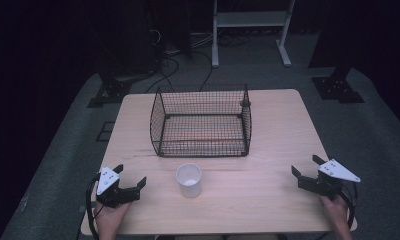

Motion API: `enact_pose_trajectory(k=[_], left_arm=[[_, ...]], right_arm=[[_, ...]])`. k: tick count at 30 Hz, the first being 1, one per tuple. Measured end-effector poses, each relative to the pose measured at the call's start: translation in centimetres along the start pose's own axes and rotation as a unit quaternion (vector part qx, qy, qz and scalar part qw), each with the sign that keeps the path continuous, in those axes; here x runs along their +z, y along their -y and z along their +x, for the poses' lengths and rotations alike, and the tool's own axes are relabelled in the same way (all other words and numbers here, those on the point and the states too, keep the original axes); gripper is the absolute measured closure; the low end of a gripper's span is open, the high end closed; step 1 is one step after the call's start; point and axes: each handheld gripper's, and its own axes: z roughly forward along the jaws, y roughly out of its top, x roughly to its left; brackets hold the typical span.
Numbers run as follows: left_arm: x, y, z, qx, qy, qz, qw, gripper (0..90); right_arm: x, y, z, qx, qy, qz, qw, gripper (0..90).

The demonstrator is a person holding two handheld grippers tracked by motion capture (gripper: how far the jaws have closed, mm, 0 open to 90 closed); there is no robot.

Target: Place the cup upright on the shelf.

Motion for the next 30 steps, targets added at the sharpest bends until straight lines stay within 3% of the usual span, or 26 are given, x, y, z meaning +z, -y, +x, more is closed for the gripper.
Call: enact_pose_trajectory(k=[12, 21, 26, 30], left_arm=[[0.2, -0.3, -0.6, 0.012, 0.027, 0.004, 0.9996, 4.3], [0.0, -2.2, -1.9, 0.032, 0.056, -0.008, 0.9979, 4.4], [-0.2, -2.7, -2.3, 0.042, 0.087, -0.007, 0.9953, 4.4], [-0.4, -3.1, -2.6, 0.057, 0.099, -0.005, 0.9934, 4.3]], right_arm=[[0.0, 0.0, 0.0, 0.000, 0.001, 0.001, 1.0000, 13.0], [0.0, 0.0, 0.0, 0.001, 0.000, 0.002, 1.0000, 13.1], [0.0, 0.0, 0.0, 0.003, 0.000, 0.003, 1.0000, 13.1], [0.1, 0.0, 0.0, 0.002, 0.001, 0.004, 1.0000, 13.1]])
